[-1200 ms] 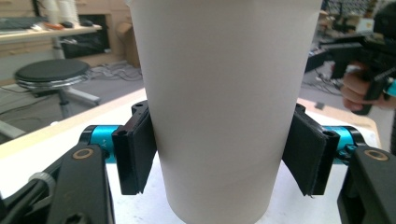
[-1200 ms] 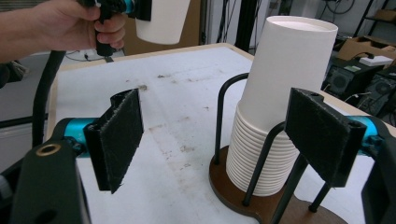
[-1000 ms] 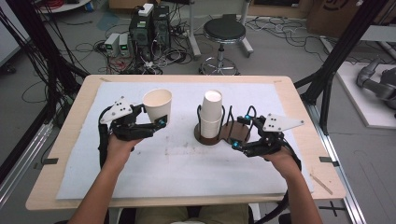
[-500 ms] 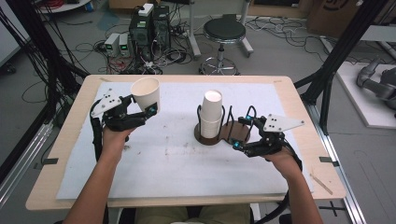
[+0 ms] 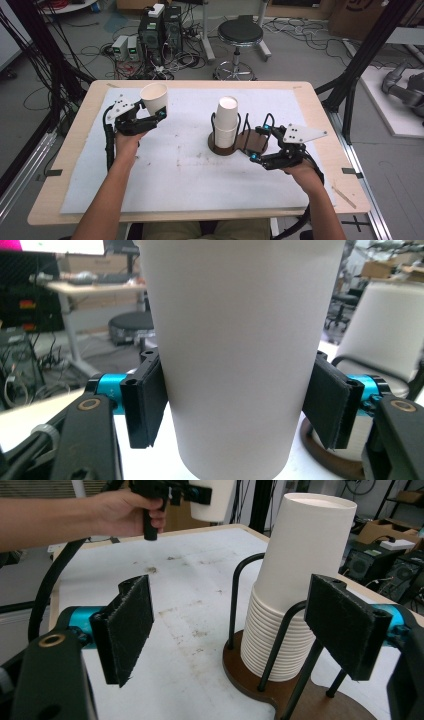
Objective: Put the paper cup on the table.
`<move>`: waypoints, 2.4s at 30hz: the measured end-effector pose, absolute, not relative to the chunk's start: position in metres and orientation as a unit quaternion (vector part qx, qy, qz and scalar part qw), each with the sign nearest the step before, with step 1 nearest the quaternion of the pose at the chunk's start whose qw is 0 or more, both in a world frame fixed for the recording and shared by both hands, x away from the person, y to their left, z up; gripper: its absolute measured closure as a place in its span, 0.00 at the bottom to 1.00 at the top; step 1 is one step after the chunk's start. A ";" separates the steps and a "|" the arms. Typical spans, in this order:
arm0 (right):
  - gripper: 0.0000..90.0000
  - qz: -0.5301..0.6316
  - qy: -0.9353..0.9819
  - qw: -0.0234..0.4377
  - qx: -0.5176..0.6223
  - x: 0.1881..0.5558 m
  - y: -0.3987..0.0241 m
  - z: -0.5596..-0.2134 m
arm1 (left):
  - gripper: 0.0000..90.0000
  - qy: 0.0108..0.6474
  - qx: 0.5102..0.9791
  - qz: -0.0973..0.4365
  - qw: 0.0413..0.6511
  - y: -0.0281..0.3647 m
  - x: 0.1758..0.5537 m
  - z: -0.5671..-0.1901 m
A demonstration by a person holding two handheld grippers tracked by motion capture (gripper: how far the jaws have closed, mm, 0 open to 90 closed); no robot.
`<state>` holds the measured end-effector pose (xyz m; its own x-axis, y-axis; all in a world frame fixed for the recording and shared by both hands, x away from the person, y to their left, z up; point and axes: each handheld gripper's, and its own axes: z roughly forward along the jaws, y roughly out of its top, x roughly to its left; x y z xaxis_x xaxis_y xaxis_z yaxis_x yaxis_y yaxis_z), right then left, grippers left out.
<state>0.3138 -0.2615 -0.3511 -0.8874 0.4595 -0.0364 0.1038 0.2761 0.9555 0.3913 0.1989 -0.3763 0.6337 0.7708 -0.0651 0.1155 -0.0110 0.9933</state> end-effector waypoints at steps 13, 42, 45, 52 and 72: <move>0.22 0.573 0.786 0.147 0.179 0.316 -0.258 -0.353 | 0.36 0.399 0.695 0.233 0.551 0.190 0.413 -0.429; 0.22 0.573 0.787 0.149 0.172 0.316 -0.258 -0.352 | 0.30 0.430 0.770 0.221 0.417 0.185 0.399 -0.446; 0.22 0.573 0.787 0.147 0.174 0.316 -0.259 -0.353 | 0.26 0.434 0.761 0.216 0.431 0.188 0.395 -0.444; 0.22 0.570 0.789 0.146 0.178 0.315 -0.260 -0.354 | 0.23 0.430 0.767 0.219 0.423 0.198 0.374 -0.437; 0.22 0.552 0.780 0.188 0.227 0.310 -0.283 -0.354 | 0.23 0.344 0.668 0.237 0.616 0.231 0.318 -0.379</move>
<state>0.3104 -0.2828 -0.3539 -0.8262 0.5617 -0.0424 0.1468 0.2873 0.9465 0.3181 0.2309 -0.3788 0.6518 0.7509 -0.1067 0.1678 -0.0055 0.9858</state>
